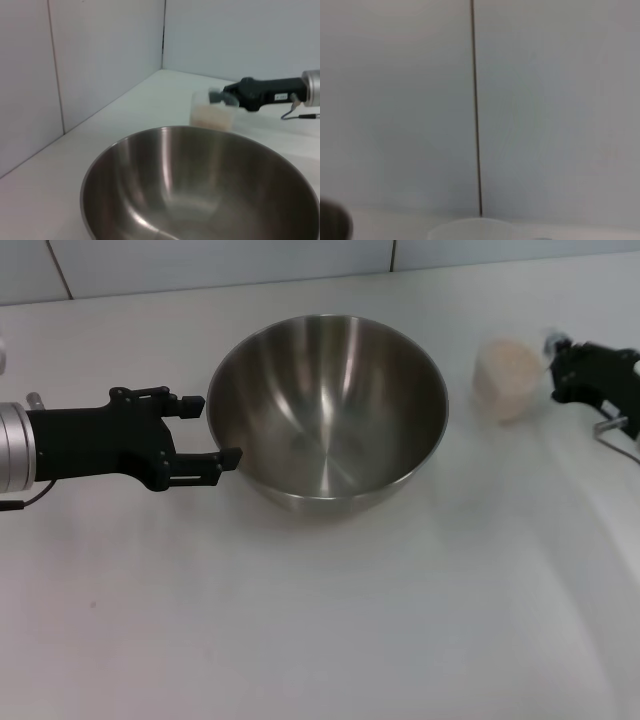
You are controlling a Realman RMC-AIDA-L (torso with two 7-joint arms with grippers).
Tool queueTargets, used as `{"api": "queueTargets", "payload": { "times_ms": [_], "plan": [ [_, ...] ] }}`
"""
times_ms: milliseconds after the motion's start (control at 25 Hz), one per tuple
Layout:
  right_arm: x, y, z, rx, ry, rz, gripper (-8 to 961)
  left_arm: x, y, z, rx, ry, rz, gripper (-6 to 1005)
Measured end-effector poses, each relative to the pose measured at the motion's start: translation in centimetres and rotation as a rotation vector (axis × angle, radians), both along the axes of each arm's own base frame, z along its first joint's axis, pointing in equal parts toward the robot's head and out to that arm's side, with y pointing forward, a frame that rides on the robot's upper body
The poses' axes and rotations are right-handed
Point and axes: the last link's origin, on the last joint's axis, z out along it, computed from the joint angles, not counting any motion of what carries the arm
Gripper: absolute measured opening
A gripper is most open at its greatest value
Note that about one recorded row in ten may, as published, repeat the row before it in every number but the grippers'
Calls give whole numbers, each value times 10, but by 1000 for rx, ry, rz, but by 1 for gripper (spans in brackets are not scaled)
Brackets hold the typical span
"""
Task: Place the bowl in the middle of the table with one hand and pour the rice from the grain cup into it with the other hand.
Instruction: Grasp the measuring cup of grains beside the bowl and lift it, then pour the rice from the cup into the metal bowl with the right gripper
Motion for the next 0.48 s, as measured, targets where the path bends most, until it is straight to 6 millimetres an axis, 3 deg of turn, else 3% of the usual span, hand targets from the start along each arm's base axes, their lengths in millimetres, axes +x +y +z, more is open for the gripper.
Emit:
{"api": "queueTargets", "payload": {
  "times_ms": [160, 240, 360, 400, 480],
  "plan": [
    [-16, -12, 19, 129, 39, 154, 1, 1, 0, 0, -1, 0, -3, 805],
    [-40, -19, 29, 254, 2, 329, 2, 1, 0, 0, -1, 0, -3, 805],
    [-58, -16, 26, 302, -64, 428, 3, 1, 0, 0, -2, 0, -5, 805],
    [-74, -10, 16, 331, -161, 500, 4, 2, 0, -1, -4, 2, -7, 805],
    [-84, -7, 6, 345, -232, 539, 5, 2, -1, -1, -7, 2, -8, 805]
  ]
}}
